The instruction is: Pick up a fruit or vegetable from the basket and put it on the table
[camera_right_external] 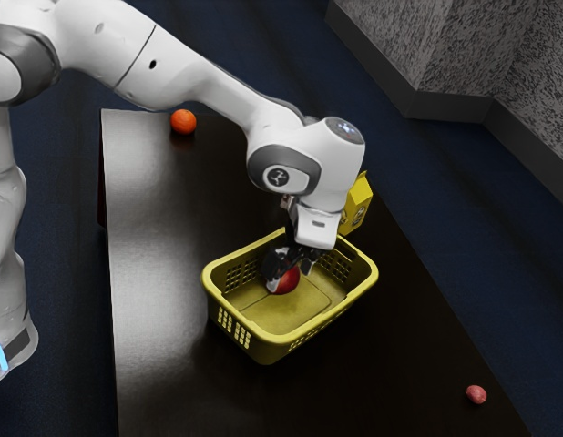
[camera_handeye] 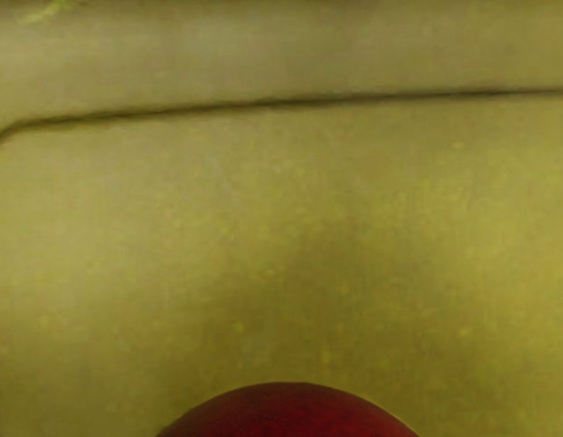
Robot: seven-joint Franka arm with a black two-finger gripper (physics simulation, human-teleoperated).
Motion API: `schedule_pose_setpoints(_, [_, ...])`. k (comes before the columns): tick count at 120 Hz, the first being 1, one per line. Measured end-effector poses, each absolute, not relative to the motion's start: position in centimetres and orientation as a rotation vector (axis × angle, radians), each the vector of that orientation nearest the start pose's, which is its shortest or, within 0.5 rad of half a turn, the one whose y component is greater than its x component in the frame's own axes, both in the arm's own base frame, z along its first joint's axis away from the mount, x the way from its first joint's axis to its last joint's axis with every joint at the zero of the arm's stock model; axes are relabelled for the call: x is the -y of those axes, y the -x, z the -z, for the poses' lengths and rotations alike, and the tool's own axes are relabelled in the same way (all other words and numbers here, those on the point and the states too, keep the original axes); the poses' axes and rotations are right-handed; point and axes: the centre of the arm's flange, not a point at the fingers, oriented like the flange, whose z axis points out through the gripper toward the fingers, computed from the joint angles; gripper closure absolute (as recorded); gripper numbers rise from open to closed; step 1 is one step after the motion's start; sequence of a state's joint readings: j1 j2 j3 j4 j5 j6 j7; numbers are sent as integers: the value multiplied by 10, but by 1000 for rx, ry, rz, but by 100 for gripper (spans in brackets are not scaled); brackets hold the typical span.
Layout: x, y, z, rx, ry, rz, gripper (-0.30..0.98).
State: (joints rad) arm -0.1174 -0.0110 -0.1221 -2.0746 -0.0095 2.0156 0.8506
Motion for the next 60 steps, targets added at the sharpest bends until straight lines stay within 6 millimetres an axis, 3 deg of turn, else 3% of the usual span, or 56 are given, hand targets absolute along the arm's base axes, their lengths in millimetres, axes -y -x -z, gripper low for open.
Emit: schedule_pose_setpoints(60, [123, -526, -420, -1608, 2710, -96, 0])
